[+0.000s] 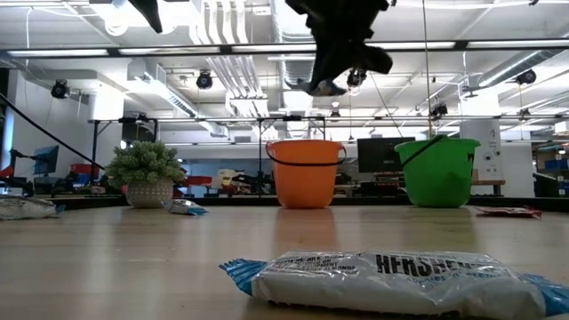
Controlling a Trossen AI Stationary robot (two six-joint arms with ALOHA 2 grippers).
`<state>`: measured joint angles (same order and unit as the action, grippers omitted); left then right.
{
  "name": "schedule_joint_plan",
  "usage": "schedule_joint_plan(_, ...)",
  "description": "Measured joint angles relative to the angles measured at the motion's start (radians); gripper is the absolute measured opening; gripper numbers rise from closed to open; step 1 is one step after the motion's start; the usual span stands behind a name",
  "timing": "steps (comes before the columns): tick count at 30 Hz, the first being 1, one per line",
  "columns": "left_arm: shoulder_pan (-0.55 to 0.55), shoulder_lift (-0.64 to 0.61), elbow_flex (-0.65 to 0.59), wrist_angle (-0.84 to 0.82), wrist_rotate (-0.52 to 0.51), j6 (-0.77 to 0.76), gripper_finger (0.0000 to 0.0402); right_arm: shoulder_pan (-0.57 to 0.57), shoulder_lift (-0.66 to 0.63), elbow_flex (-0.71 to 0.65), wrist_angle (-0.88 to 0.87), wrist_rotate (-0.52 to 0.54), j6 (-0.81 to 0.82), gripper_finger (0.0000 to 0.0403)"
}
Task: Organize candy in baskets
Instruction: Put the white chocolate into the orange bucket
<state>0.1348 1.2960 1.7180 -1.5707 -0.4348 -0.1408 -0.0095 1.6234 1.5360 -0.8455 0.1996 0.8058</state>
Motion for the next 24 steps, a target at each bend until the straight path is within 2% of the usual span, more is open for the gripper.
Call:
schedule_joint_plan(6,0.0,0.026,0.0,0.017,-0.001,-0.005,0.0178,-0.061,-0.087,0.0,-0.041,0.019,-0.118,0.0008)
schedule_joint_plan(12,0.0,0.078,0.0,0.123,-0.008,-0.01,0.0178,-0.157,-0.134,0.0,-0.04,0.02,-0.266,0.0008)
schedule_joint_plan(14,-0.001,0.104,0.0,0.129,-0.069,-0.014,0.0178,-0.194,-0.139,0.0,-0.04,0.02,-0.323,0.0009)
schedule_joint_plan(19,0.001,0.163,0.0,0.052,-0.364,-0.087,0.0178,-0.298,-0.142,0.0,-0.041,0.003,-0.458,0.0009)
schedule_joint_plan(24,0.003,0.163,0.0,0.044,-0.393,-0.09,0.0178,-0.403,-0.142,0.0,-0.035,-0.049,-0.553,0.0009)
